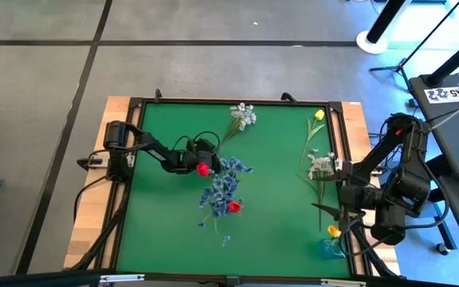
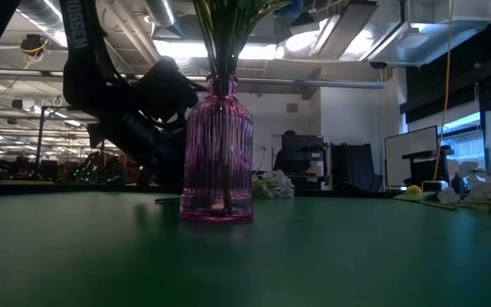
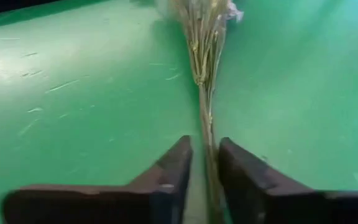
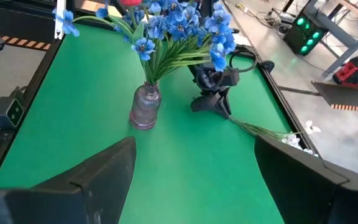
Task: Sort flowers into vase by color
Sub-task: Put the top white flowers into the blue vase
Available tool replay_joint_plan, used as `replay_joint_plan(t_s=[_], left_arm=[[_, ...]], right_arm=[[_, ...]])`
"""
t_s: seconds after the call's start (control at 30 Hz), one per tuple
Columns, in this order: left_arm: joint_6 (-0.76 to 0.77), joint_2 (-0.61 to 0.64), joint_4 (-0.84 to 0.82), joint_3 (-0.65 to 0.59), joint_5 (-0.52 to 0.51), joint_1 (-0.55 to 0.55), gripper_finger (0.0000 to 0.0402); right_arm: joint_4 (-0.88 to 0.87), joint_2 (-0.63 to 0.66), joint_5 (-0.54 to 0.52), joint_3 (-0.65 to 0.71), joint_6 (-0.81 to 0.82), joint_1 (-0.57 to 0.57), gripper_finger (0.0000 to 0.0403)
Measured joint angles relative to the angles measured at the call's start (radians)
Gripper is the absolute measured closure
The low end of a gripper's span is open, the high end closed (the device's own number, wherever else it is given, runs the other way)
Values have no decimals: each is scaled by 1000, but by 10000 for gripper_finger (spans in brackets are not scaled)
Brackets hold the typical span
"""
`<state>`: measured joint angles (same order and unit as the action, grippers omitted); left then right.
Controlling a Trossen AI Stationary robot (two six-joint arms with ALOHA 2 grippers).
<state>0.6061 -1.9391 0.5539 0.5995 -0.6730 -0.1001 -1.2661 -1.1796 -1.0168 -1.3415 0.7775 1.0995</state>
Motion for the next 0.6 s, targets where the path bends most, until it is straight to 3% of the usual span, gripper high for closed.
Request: replay_joint_plan(t_s=[0.1, 0.33, 0.43, 0.6], left_arm=[[36, 1, -40, 1, -21, 5, 386], [42, 76, -131, -9, -80, 40, 398], [4, 210, -232, -18, -134, 53, 399], [-73, 542, -385, -12, -237, 57, 399]], right_arm=[[-3, 0, -13, 0, 0, 12, 75], [-32, 0, -13, 0, 0, 33, 75], [-50, 0, -15, 0, 1, 33, 75], [-45, 0, -23, 0, 4, 33, 75]])
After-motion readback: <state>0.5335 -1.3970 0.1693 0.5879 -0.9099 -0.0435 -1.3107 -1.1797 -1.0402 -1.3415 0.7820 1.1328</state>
